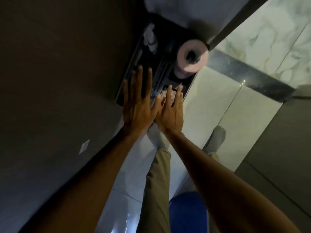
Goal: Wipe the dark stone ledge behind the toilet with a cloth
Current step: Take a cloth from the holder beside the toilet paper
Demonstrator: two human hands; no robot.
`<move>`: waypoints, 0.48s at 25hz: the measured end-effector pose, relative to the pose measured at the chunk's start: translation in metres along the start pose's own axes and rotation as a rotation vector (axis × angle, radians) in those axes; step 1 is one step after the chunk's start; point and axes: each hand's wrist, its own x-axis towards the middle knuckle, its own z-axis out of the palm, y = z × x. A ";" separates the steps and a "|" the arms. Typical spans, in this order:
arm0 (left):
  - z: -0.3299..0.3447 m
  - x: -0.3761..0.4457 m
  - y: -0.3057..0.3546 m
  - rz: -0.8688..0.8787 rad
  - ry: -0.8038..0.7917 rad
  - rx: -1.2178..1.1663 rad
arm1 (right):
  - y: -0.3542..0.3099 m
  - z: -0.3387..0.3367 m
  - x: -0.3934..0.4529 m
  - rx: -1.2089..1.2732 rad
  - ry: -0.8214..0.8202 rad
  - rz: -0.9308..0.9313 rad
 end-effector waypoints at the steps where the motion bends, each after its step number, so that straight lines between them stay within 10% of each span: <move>1: 0.018 0.018 -0.004 0.037 0.015 -0.016 | 0.008 0.019 0.015 0.026 -0.011 0.047; 12: 0.114 0.080 -0.003 0.156 0.129 0.027 | 0.041 0.105 0.073 0.227 0.055 0.260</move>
